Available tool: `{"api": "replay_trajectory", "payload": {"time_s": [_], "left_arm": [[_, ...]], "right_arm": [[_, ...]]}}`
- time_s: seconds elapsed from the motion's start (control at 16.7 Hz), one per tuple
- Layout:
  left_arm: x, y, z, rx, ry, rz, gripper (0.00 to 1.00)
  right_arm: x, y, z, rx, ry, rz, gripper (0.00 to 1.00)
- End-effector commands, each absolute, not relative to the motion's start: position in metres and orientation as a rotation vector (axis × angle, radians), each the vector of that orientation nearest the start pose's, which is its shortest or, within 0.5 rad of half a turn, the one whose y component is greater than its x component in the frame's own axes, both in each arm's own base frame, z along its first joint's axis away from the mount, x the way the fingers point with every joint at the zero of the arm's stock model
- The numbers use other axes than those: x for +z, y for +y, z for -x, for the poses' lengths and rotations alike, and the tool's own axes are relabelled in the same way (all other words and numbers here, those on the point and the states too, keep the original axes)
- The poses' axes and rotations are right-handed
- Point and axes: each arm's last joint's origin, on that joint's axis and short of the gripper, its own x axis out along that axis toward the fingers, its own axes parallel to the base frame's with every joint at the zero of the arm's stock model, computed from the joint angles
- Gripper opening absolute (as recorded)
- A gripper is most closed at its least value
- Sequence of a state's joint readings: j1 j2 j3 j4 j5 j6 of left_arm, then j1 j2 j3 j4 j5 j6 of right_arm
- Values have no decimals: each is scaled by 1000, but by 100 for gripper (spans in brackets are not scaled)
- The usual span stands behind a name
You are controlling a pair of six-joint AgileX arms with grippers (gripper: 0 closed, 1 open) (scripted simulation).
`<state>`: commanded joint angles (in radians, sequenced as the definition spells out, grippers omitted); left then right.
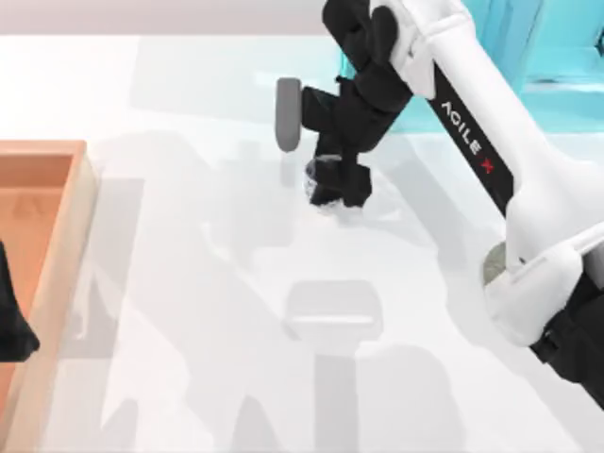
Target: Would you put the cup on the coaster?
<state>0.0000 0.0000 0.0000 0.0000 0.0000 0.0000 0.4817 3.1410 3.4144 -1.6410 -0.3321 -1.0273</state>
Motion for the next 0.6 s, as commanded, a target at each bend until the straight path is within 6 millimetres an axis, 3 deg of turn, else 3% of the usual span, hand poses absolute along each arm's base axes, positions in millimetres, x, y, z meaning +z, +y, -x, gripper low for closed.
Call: {"api": "replay_trajectory", "payload": {"time_s": [0.36,0.6], "left_arm": [[160,-1,-106,0,0,0,100],[160,-1,-106,0,0,0,100]], "right_arm": [[131,261,-461,1356,916,899,0],[142,274,-459,1302,954,874,0]]}}
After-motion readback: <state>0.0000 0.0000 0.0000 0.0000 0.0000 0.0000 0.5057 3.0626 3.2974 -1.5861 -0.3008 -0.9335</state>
